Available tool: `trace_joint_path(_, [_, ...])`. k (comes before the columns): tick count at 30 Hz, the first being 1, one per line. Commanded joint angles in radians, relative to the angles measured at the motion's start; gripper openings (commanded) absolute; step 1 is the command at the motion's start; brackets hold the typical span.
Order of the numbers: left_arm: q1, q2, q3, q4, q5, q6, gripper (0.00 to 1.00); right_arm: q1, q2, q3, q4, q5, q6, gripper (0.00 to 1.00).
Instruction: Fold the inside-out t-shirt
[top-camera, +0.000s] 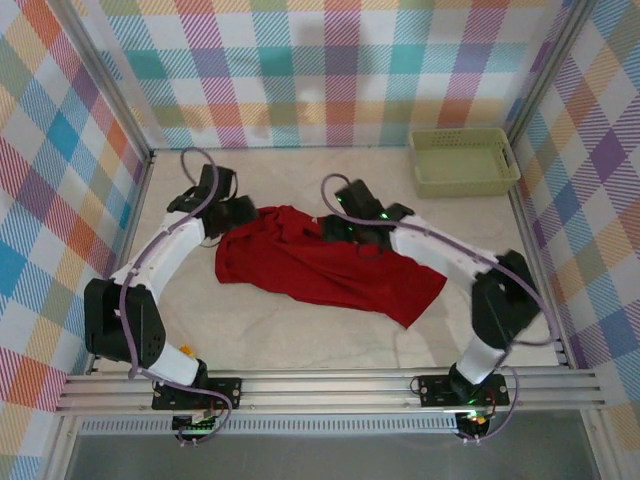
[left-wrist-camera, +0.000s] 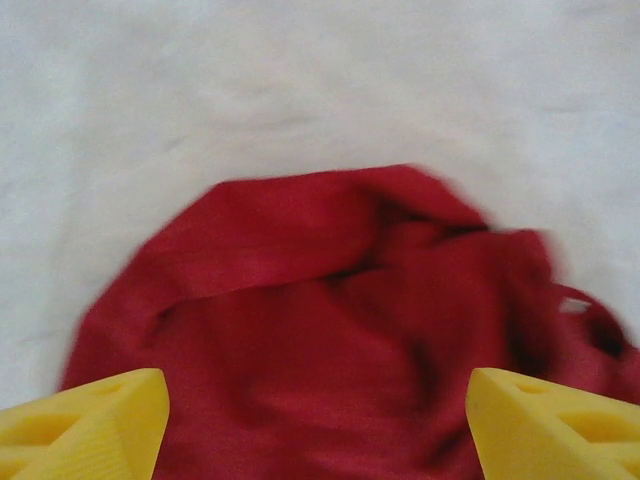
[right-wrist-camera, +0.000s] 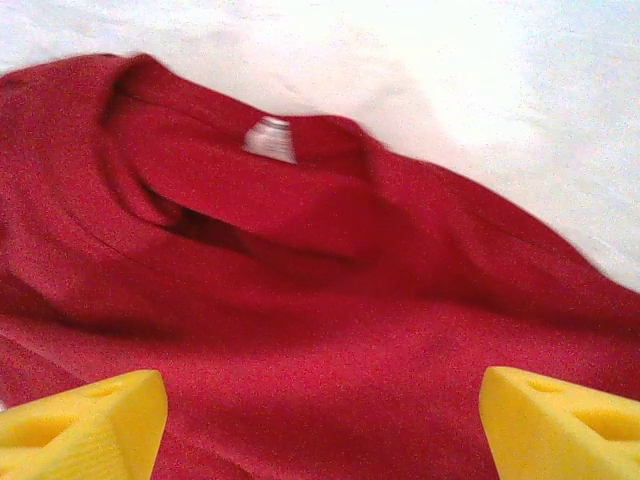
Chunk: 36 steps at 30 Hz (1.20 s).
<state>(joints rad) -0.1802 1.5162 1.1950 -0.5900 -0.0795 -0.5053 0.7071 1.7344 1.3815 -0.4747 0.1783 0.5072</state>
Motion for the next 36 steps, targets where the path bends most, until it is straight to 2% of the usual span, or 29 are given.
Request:
trace_joint_path(1, [0.095,0.011,-0.056,0.093,0.076,-0.035,0.78,0.008,0.141,0.185,0.024,-0.175,-0.041,0.82])
trace_joint_path(4, [0.133,0.058,-0.058,0.138,0.107,-0.03,0.78,0.022,0.275,0.347,-0.013,-0.2,-0.051,0.84])
trace_joint_path(9, [0.141,0.157,-0.013,0.171,0.124,-0.006,0.8,0.044,0.467,0.581,-0.107,-0.235,-0.048,0.84])
trace_joint_path(12, [0.141,0.251,0.047,0.165,0.147,0.009,0.8,0.048,0.558,0.692,-0.169,-0.234,-0.039,0.79])
trace_joint_path(15, [0.14,0.344,0.114,0.155,0.184,0.021,0.76,0.048,0.612,0.76,-0.207,-0.23,-0.051,0.69])
trace_joint_path(16, [0.14,0.369,0.131,0.159,0.196,0.024,0.74,0.048,0.618,0.775,-0.218,-0.224,-0.057,0.62])
trace_joint_path(18, [0.139,0.41,0.162,0.165,0.229,0.026,0.66,0.046,0.606,0.778,-0.228,-0.204,-0.076,0.39])
trace_joint_path(20, [0.139,0.448,0.209,0.151,0.259,0.026,0.56,0.042,0.557,0.745,-0.221,-0.168,-0.098,0.17])
trace_joint_path(23, [0.132,0.481,0.252,0.141,0.288,0.032,0.38,0.02,0.451,0.656,-0.197,-0.131,-0.123,0.03])
trace_joint_path(28, [0.126,0.516,0.312,0.092,0.285,0.031,0.11,-0.032,0.191,0.409,-0.106,-0.125,-0.153,0.0])
trace_joint_path(30, [0.125,0.505,0.305,0.091,0.284,0.026,0.05,-0.051,0.07,0.302,-0.089,-0.106,-0.163,0.0])
trace_joint_path(33, [0.121,0.454,0.273,0.091,0.255,0.026,0.02,-0.08,-0.131,0.077,-0.061,-0.085,-0.164,0.0])
trace_joint_path(36, [0.093,0.368,0.23,0.079,0.204,0.047,0.04,-0.087,-0.32,-0.149,-0.034,-0.106,-0.155,0.01])
